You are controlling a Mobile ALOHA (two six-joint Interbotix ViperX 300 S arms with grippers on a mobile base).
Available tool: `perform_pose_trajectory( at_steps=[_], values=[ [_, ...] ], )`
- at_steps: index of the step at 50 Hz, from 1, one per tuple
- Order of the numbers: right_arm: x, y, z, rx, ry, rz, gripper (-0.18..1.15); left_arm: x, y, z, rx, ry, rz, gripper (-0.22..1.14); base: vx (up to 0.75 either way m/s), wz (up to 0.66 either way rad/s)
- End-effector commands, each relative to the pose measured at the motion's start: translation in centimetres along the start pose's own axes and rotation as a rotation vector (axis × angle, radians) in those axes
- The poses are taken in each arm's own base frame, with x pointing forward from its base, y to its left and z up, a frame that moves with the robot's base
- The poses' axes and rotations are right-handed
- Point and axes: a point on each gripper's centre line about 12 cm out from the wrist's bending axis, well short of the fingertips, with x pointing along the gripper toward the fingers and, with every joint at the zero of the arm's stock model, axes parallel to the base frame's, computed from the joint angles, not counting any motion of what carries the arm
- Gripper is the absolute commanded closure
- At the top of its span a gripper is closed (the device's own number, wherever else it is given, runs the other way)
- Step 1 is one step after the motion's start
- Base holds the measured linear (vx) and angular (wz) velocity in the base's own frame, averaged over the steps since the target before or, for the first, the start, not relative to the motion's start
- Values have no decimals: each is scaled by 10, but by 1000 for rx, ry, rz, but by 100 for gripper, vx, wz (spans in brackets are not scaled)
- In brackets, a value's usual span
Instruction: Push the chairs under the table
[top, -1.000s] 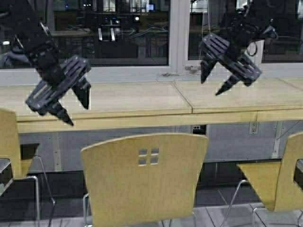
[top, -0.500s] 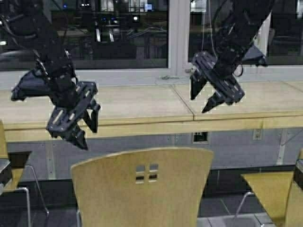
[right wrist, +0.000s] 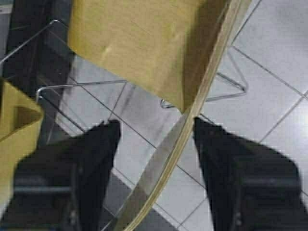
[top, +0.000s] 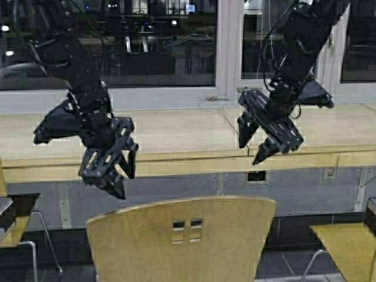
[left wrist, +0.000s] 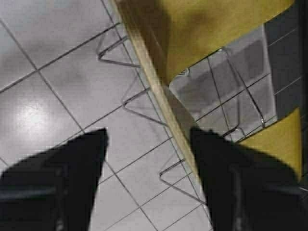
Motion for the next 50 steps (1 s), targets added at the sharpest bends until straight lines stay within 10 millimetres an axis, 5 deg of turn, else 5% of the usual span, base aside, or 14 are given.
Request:
perform_pose_trajectory(
  at_steps=[1,50],
  values=[
    [0,2,0,0,-3,6,12,4,-6,-10,15,14,-12,3,5,1],
    [95,-26,-10,16,71,-122,12,65,1,-2,-37,-29,48,3,1,1]
  ],
)
